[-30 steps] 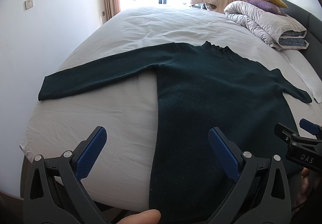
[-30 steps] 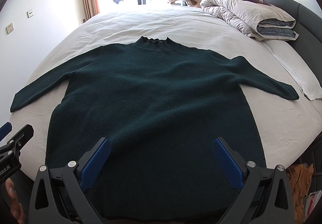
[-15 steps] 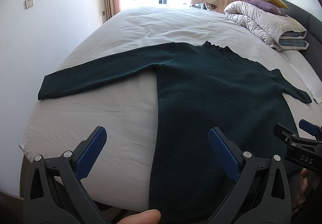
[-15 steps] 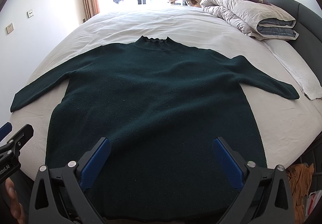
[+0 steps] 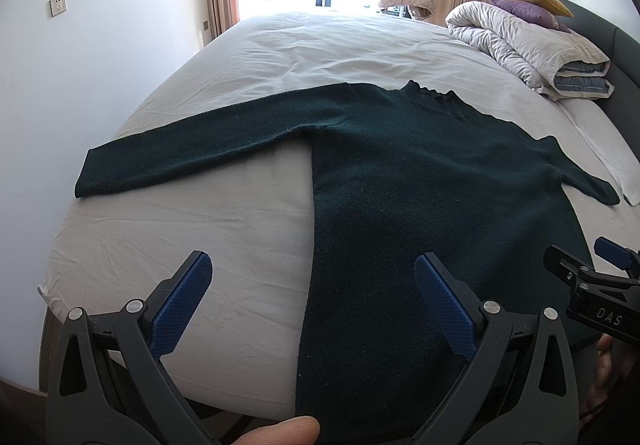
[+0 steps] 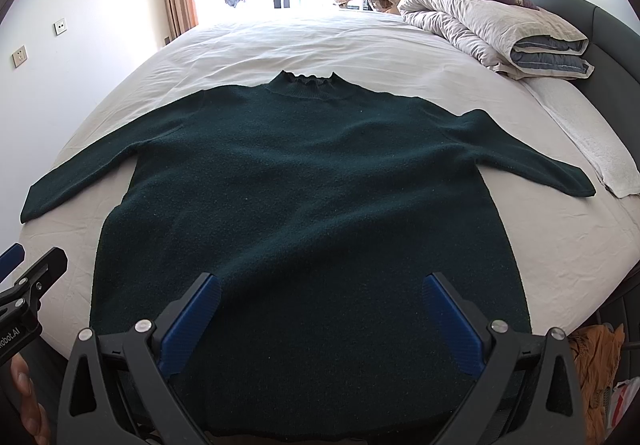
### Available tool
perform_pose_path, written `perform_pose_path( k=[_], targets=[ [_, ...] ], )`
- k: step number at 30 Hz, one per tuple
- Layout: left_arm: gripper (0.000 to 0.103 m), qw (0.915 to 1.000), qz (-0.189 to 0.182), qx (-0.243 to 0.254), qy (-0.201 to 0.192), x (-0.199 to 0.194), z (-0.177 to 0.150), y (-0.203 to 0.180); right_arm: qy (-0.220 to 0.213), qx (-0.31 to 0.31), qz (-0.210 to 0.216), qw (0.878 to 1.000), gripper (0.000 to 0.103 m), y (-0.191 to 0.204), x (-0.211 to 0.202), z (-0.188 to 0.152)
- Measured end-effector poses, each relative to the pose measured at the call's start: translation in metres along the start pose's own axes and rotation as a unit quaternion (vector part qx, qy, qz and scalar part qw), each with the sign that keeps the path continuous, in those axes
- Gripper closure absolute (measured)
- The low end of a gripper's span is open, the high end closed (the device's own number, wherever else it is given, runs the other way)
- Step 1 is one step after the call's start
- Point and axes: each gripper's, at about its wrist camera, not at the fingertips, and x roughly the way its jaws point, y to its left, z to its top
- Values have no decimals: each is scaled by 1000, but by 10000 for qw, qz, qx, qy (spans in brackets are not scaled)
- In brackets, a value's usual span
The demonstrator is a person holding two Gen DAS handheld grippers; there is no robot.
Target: Fold small clothes
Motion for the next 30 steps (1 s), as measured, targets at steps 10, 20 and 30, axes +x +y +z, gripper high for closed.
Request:
perform_pose_path(
  k=[10, 20, 30],
  targets=[
    [0, 10000, -5, -4, 15, 1, 0, 0, 3, 1, 3, 10000, 0, 0, 0, 0],
    [0, 10000, -9, -19, 25, 5, -12, -3, 5, 2, 0, 10000, 0, 1, 1, -2],
    [0, 9999, -39, -68, 66, 10, -14, 1, 27, 2, -8, 10000, 0, 2, 3, -4]
  ],
)
